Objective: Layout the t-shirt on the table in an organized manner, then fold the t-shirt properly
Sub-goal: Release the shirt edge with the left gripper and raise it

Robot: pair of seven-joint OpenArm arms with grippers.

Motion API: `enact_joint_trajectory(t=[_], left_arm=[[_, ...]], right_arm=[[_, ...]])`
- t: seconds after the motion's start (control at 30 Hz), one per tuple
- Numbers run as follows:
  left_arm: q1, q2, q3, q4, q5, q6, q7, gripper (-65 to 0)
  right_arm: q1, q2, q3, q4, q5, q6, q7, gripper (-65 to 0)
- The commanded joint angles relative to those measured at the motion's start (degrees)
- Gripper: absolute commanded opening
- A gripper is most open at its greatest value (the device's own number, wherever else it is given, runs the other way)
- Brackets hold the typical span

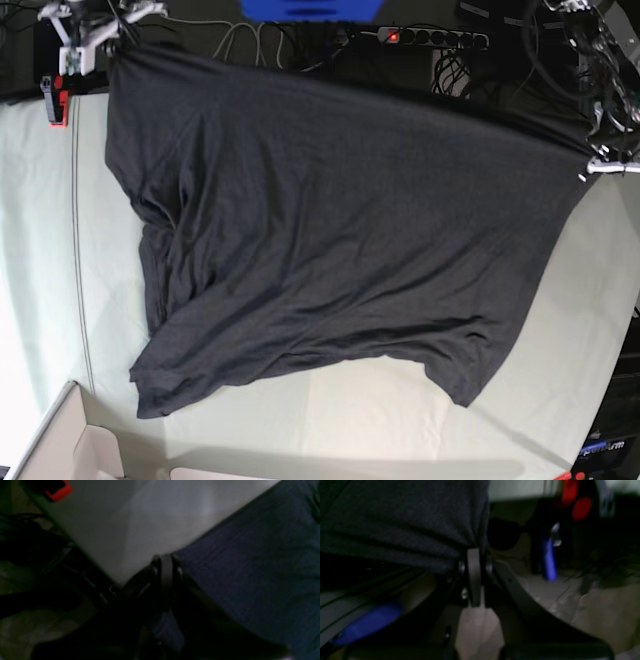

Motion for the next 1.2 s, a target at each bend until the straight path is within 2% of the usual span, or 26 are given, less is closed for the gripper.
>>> enact_joint_trajectory(t=[0.0, 0.23, 0.33, 0.37, 0.43, 0.53, 0.6, 0.7, 0.77, 0.97, 1.17], left_arm=[[0.64, -0.94, -0.45, 1.71, 0.42, 0.32, -1.30, -65.0], [5.56, -0.86, -0.01, 7.95, 0.42, 0.32, -1.30, -65.0], [6.18, -0.86, -0.01, 7.77, 0.42, 0.23, -1.30, -65.0], [6.71, -0.86, -0.01, 7.77, 0.42, 0.23, -1.30, -65.0], [8.02, -0.77, -0.01, 8.13, -0.19, 0.05, -1.21, -63.7], [11.01, -0.42, -0.54, 8.30, -4.59, -4.26, -1.21, -53.5], [12.68, -0.59, -0.54, 8.30, -7.14, -6.63, -1.21, -44.5], [13.21, -0.86, -0.63, 8.30, -8.28, -7.68, -1.30, -35.5], [12.95, -0.86, -2.21, 8.39, -8.46, -7.95, -1.30, -33.0], [5.04, -0.50, -7.75, 8.21, -8.46, -8.12, -1.30, -32.9], [-6.83, -0.59, -5.29, 7.25, -7.84, -7.77, -1.30, -32.6]], right_arm=[[-1.46, 0.40, 0.47, 0.94, 1.20, -0.27, 0.91, -65.0], [-2.07, 0.93, 0.29, 0.94, 2.70, -0.18, 0.91, -65.0], [-1.90, 0.93, 0.29, 1.03, 2.70, 2.37, 0.91, -65.0], [-1.90, 0.93, 0.29, 1.03, 2.70, 3.24, 0.91, -63.5], [-1.81, 0.93, 0.38, 1.12, 2.70, 4.30, 0.83, -56.6], [-1.81, 0.93, 0.38, 1.12, 2.70, 4.48, 0.91, -44.9], [-1.72, 1.02, 0.56, 1.29, 2.70, 4.48, 0.91, -40.5], [-0.93, 0.75, 2.76, 1.38, 2.78, 4.48, 0.91, -39.2], [0.39, 0.67, 4.25, 1.47, 2.78, 4.48, 0.91, -39.2], [4.96, 1.19, 8.12, 1.47, 2.87, 4.83, 0.91, -38.8], [11.90, 2.69, 8.38, 1.47, 2.52, 12.30, 0.56, -38.6]])
